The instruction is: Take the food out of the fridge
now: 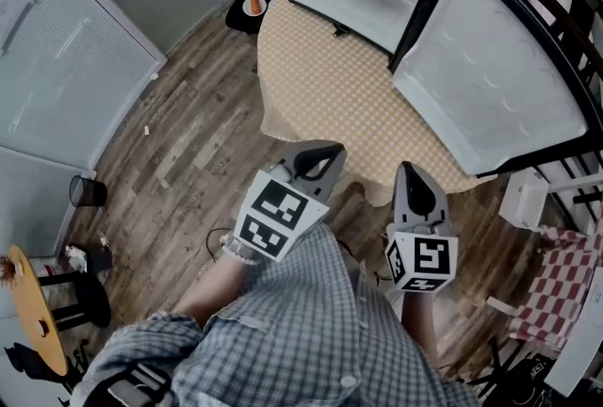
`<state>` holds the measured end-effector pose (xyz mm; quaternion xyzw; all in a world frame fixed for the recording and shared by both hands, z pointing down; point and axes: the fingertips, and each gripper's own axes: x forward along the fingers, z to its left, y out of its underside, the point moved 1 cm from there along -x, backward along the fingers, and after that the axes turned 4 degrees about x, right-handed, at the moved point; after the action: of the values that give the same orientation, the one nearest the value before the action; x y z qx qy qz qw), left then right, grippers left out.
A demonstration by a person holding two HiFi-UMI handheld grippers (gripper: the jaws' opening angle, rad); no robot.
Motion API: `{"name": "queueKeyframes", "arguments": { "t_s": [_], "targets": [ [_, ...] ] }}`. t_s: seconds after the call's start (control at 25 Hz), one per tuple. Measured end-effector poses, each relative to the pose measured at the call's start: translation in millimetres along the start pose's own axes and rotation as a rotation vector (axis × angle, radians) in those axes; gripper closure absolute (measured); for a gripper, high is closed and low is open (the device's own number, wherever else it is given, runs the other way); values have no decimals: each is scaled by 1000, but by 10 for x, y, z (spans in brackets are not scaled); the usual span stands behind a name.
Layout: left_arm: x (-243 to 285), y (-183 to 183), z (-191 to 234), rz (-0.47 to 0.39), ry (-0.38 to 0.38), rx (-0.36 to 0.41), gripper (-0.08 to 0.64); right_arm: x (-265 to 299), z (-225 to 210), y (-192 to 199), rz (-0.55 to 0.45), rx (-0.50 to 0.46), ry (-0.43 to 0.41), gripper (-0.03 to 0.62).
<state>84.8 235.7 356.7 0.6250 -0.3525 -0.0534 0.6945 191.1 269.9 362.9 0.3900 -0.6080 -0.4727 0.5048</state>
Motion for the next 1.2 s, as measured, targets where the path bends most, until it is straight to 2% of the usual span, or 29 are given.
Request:
{"name": "queueKeyframes", "arguments": {
  "t_s": [0.2, 0.4, 0.56, 1.2],
  "targets": [
    [-90, 55, 21, 4, -29, -7, 554, -5, 18, 8, 1, 18, -25, 581],
    [-68, 73, 225, -20, -49, -54, 554, 81, 93, 32, 18, -3, -31, 581],
    [-54, 83, 368, -20, -39, -34, 554, 230, 153, 34, 35, 4, -24, 581],
    [-445, 280, 1811, 3, -91, -47, 554, 1356, 1053, -311, 48, -31, -67, 581]
  ]
}}
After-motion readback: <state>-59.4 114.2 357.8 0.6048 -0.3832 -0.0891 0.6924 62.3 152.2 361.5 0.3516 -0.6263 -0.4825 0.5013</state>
